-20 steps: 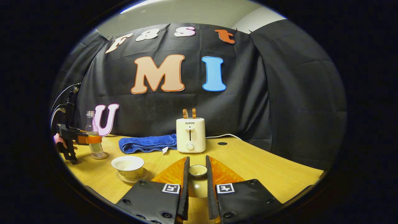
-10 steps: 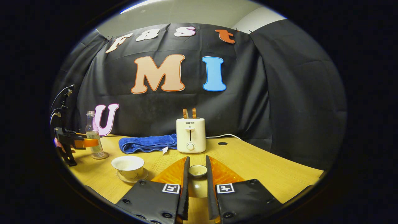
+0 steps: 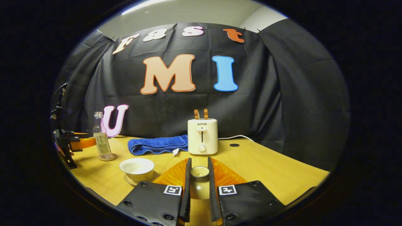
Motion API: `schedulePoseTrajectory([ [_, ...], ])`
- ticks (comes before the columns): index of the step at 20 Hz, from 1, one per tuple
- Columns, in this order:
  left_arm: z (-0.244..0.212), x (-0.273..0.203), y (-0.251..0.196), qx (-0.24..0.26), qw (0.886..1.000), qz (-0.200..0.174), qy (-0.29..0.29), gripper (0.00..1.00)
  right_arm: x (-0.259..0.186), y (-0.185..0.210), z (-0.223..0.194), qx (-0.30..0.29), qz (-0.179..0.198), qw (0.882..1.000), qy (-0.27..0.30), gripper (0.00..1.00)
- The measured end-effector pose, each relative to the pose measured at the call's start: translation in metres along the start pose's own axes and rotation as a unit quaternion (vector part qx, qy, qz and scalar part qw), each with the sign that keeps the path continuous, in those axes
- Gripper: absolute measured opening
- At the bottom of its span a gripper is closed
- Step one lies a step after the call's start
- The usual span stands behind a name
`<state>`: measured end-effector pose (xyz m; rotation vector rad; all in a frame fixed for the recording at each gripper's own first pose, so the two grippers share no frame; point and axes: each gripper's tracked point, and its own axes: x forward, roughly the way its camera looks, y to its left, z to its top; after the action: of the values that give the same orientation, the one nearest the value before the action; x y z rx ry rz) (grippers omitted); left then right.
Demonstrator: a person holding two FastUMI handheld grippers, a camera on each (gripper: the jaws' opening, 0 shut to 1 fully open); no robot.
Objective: Open the teacup lid with one hand, grasp the water bottle and pour water into the teacup with the other hand; after pouring, place the water bottle on the coaster and then close the teacup lid.
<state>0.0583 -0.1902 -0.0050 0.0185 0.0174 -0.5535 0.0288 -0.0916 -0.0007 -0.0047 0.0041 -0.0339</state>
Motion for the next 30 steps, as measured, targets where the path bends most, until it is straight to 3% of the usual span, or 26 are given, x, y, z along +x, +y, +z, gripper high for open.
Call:
schedulePoseTrajectory([
  [6, 0.001, -0.030, 0.032, -0.011, 0.997, 0.080, -0.018, 0.98, 0.025, 0.042, -0.002, 0.002, 0.058, 0.998, 0.002, 0.28],
  [14, 0.002, -0.053, 0.058, -0.011, 0.987, 0.161, -0.018, 0.96, 0.043, 0.118, -0.006, 0.007, 0.185, 0.983, 0.008, 0.28],
  [19, 0.002, -0.053, 0.055, -0.011, 0.986, 0.163, -0.018, 0.96, 0.039, 0.151, -0.006, 0.008, 0.240, 0.971, 0.011, 0.28],
  [30, 0.001, -0.052, 0.053, -0.011, 0.987, 0.158, -0.019, 0.96, 0.048, 0.163, -0.025, -0.007, 0.256, 0.964, 0.071, 0.29],
])
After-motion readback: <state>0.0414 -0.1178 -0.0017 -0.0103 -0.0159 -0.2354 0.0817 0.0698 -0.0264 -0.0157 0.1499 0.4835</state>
